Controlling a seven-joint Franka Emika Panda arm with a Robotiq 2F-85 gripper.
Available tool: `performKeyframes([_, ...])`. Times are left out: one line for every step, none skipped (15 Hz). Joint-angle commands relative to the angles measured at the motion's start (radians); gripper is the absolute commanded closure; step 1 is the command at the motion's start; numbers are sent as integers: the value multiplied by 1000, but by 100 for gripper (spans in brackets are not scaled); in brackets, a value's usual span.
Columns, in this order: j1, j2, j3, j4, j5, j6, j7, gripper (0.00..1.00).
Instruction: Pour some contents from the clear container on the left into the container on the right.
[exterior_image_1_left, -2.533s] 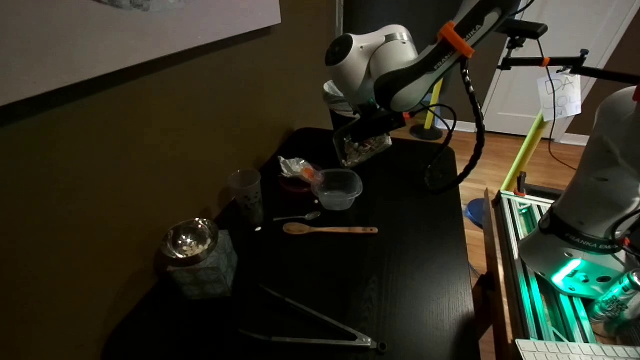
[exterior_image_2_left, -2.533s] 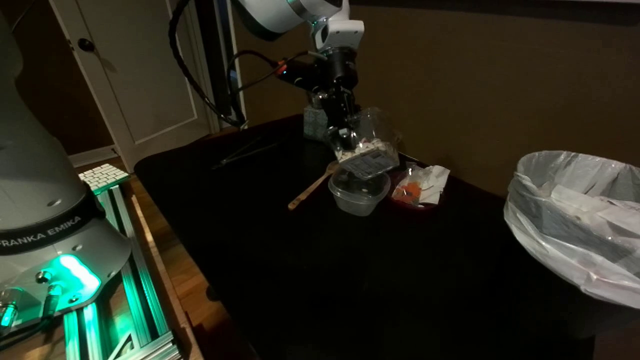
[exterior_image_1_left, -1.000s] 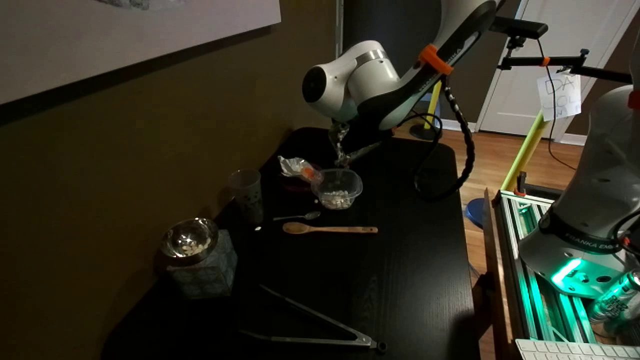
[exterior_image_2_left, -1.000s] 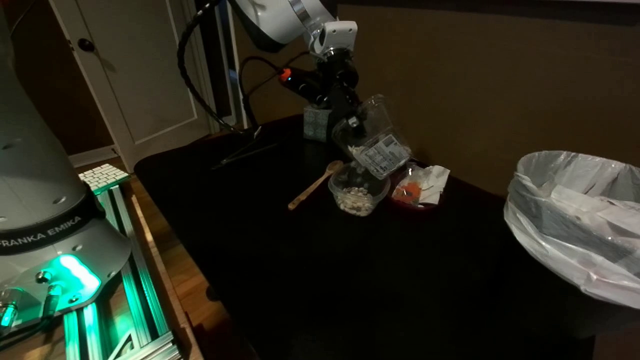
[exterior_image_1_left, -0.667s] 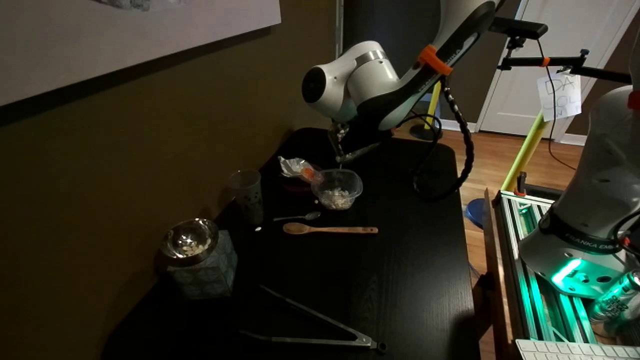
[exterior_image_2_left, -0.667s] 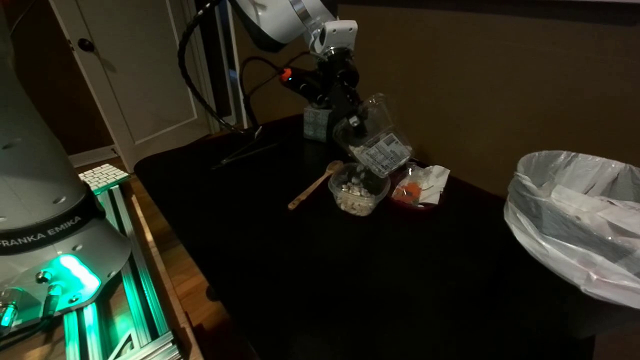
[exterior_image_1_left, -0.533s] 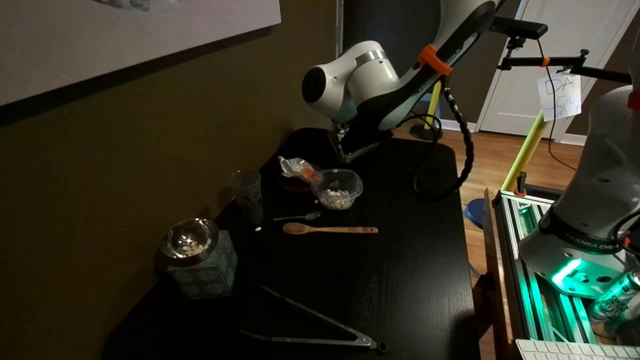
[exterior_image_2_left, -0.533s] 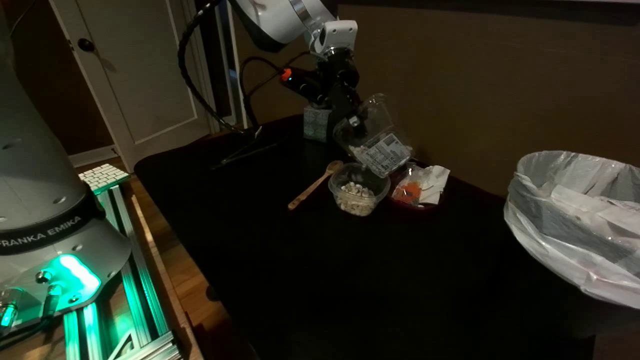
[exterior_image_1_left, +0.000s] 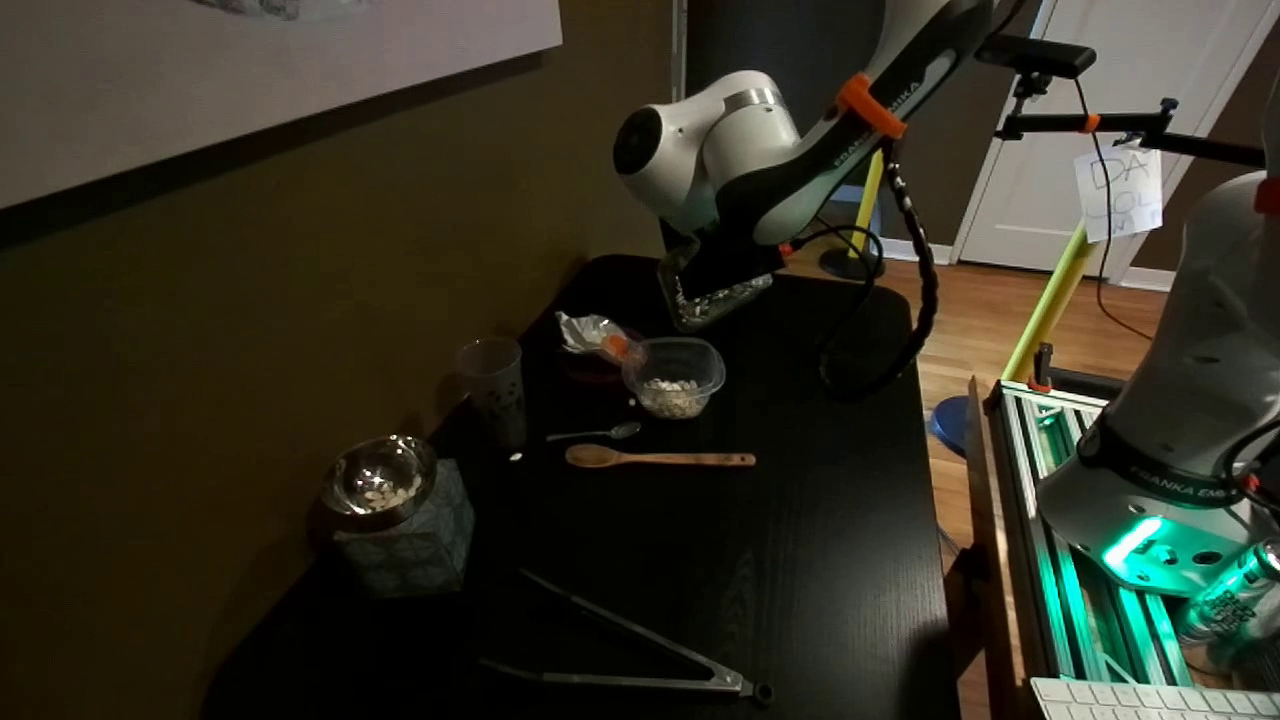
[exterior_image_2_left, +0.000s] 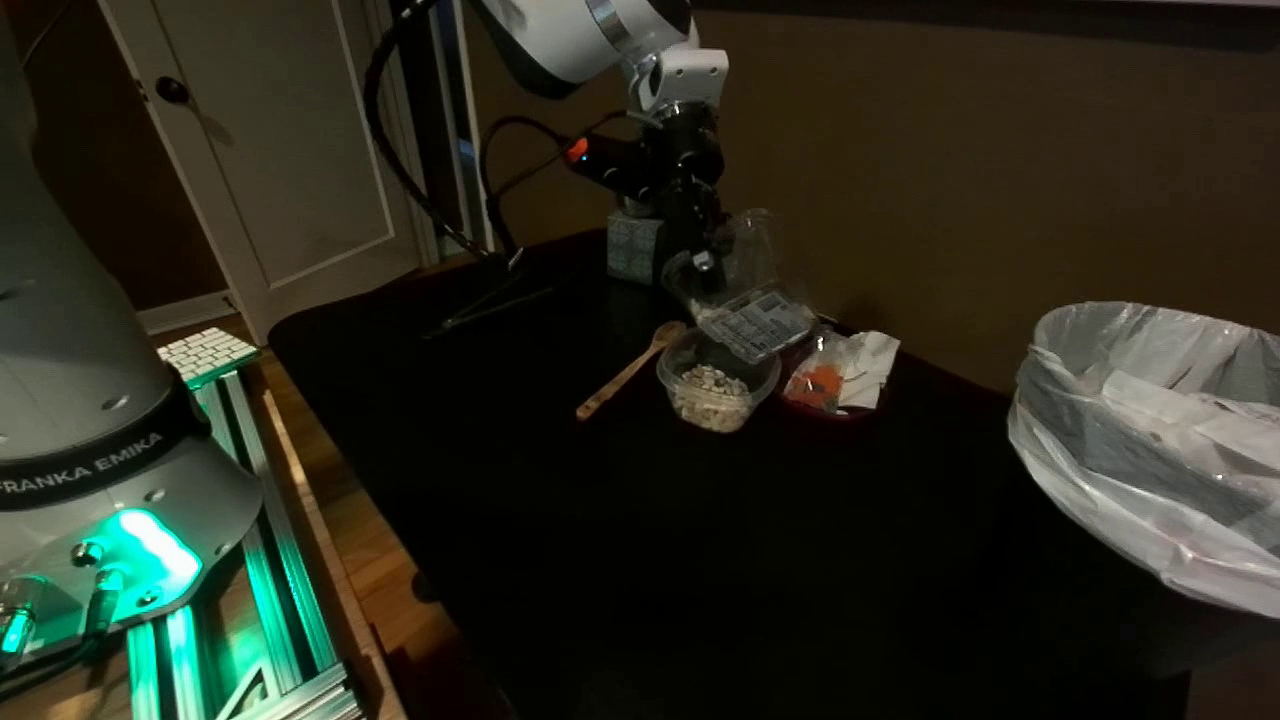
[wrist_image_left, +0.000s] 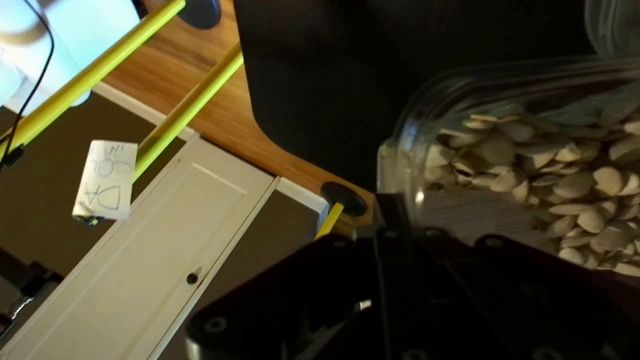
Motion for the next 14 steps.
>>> performKeyframes([-54, -87, -28, -90, 124, 171, -94, 100])
performKeyframes([-68, -108, -40, -116, 156, 223, -123, 100])
performKeyframes([-82, -130, -53, -145, 186, 279, -153, 100])
performKeyframes([-94, -150, -67, -173, 215, 336, -183, 100])
performKeyframes([-108, -174, -83, -211, 237, 403, -210, 100])
performKeyframes([-121, -192, -99, -244, 263, 467, -236, 100])
performKeyframes([-134, -209, -115, -279, 291, 533, -262, 100])
performKeyframes([-147, -224, -132, -313, 320, 601, -287, 100])
performKeyframes([-159, -234, -146, -345, 358, 666, -319, 100])
performKeyframes([-172, -237, -160, -375, 400, 733, -353, 100])
performKeyframes([-184, -236, -173, -405, 446, 805, -387, 100])
performKeyframes([-197, -228, -186, -434, 504, 879, -432, 100])
performKeyframes([-207, -221, -194, -464, 580, 950, -491, 100])
performKeyframes([-216, -209, -197, -493, 677, 1020, -561, 100])
